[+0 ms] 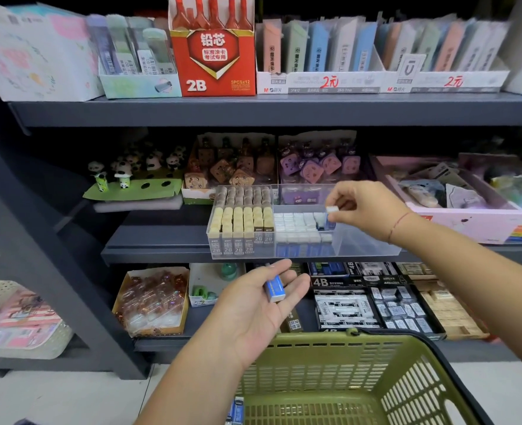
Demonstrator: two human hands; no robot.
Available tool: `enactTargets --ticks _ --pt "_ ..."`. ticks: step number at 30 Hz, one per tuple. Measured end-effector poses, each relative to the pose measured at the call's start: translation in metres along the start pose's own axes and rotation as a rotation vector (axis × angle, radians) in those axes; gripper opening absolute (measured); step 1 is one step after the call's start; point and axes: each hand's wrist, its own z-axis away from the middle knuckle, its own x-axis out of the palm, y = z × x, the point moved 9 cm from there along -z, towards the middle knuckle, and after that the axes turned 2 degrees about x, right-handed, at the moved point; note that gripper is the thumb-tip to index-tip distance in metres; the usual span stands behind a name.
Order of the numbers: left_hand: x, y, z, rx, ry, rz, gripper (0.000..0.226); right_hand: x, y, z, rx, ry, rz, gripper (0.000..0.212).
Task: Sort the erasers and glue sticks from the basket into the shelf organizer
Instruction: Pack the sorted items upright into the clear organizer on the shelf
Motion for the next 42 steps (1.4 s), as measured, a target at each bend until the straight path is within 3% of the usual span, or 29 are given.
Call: enactTargets --ticks 10,15,26,30,33,36,39,42 --pt "-0.003 -0.002 0.001 0.002 0.026 -0.071 0.023 0.032 0.003 -0.004 -0.002 -0.237 0.066 0.002" --pt "-0.007 -0.001 0.0 0.011 0.059 -0.077 0.016 0.037 0.002 -0.005 0.008 -0.351 0.19 0.026" --pt "-0.008 0.001 0.003 0.038 0.063 -0.344 0.021 0.034 0.002 -0.003 0.003 -0.292 0.233 0.034" --pt "-0.009 0.007 0.003 0.109 0.081 -0.336 0.019 0.026 -0.005 0.0 -0.059 -0.147 0.272 0.033" --pt "-0.007 0.008 0.0 0.146 0.051 -0.266 0.023 0.01 -0.023 0.013 -0.079 0.002 -0.02 0.019" --pt "0.0 0.013 0.0 0.229 0.015 -0.315 0.024 0.035 -0.049 0.04 -0.044 -0.226 -0.469 0.014" --pt "0.011 0.018 0.004 0.328 -0.002 -0.46 0.017 0.058 -0.059 0.062 -0.006 -0.339 -0.68 0.027" --pt "0.016 0.031 0.009 0.533 0.076 -0.796 0.01 0.046 -0.043 0.058 0.085 -0.235 -0.847 0.005"
